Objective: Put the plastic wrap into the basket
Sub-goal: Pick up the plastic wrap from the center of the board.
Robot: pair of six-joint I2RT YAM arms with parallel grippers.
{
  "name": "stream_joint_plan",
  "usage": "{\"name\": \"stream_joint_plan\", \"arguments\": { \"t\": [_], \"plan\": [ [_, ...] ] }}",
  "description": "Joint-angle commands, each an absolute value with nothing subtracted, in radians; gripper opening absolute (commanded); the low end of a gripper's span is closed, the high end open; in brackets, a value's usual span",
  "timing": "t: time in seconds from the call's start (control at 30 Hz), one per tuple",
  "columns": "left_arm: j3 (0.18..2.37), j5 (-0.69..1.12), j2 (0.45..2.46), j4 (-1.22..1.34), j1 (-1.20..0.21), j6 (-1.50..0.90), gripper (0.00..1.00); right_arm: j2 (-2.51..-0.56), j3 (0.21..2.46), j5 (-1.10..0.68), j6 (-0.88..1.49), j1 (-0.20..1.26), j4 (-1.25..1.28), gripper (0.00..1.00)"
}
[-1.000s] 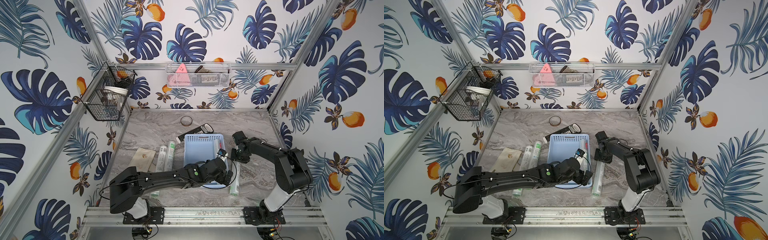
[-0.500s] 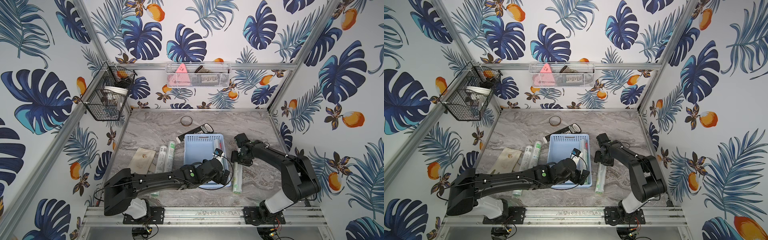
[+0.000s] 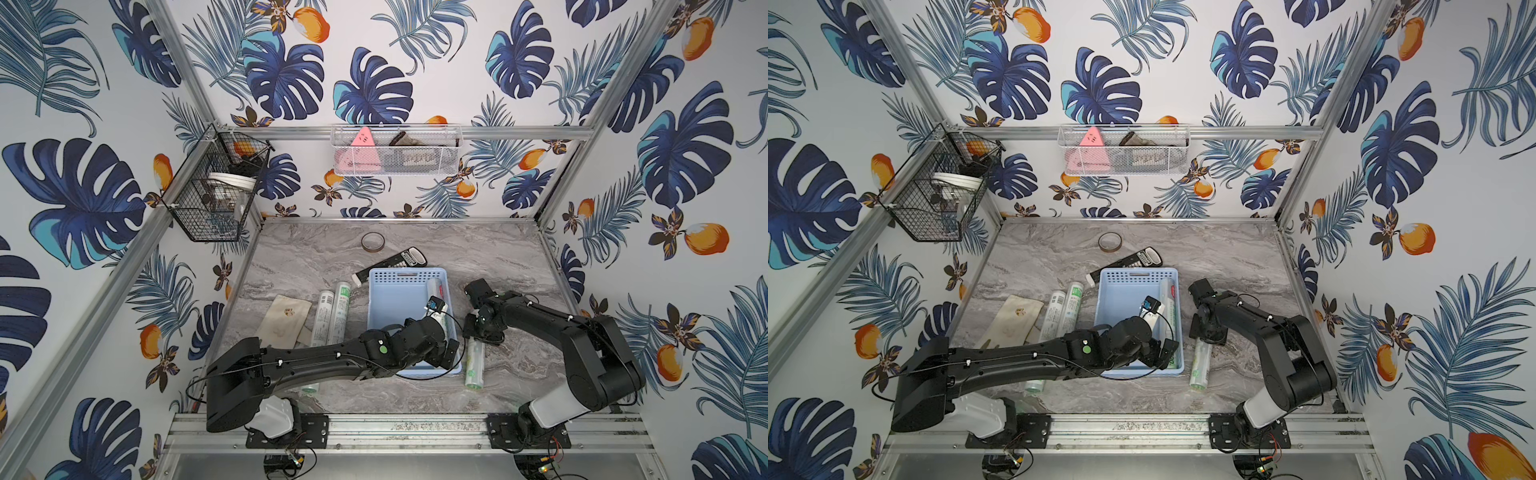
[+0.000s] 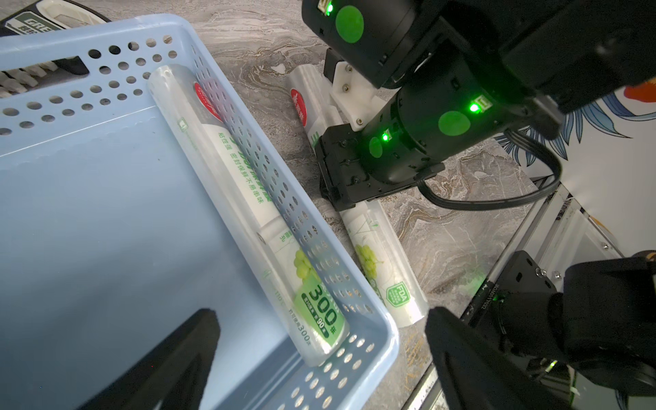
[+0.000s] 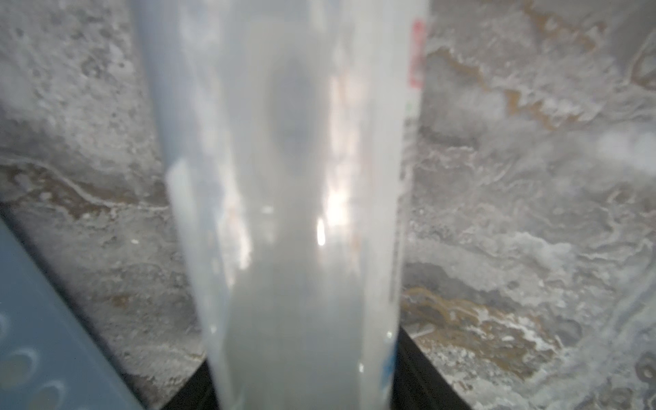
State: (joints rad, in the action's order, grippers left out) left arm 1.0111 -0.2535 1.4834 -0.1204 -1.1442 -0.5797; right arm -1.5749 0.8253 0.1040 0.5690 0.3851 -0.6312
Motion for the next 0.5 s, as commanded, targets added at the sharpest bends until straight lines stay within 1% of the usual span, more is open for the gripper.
{"name": "stream_joint_plan", "arguments": {
  "t": [0.0,0.27,0.47],
  "plan": [
    [1.005,-0.271,1.472,-0.104,-1.144,-0.595,0.99,-1.579,0.817,0.077,0.597,0.390,-0.638,0.56],
    [1.008,-0.276,1.471,-0.105,-1.144,-0.598,0.99,-1.450,0.834,0.149,0.568,0.394,-0.672,0.43],
    [1.006,-0.285,1.470,-0.106,-1.144,-0.603,0.99,-1.373,0.859,0.194,0.565,0.394,-0.726,0.44]
  ]
}}
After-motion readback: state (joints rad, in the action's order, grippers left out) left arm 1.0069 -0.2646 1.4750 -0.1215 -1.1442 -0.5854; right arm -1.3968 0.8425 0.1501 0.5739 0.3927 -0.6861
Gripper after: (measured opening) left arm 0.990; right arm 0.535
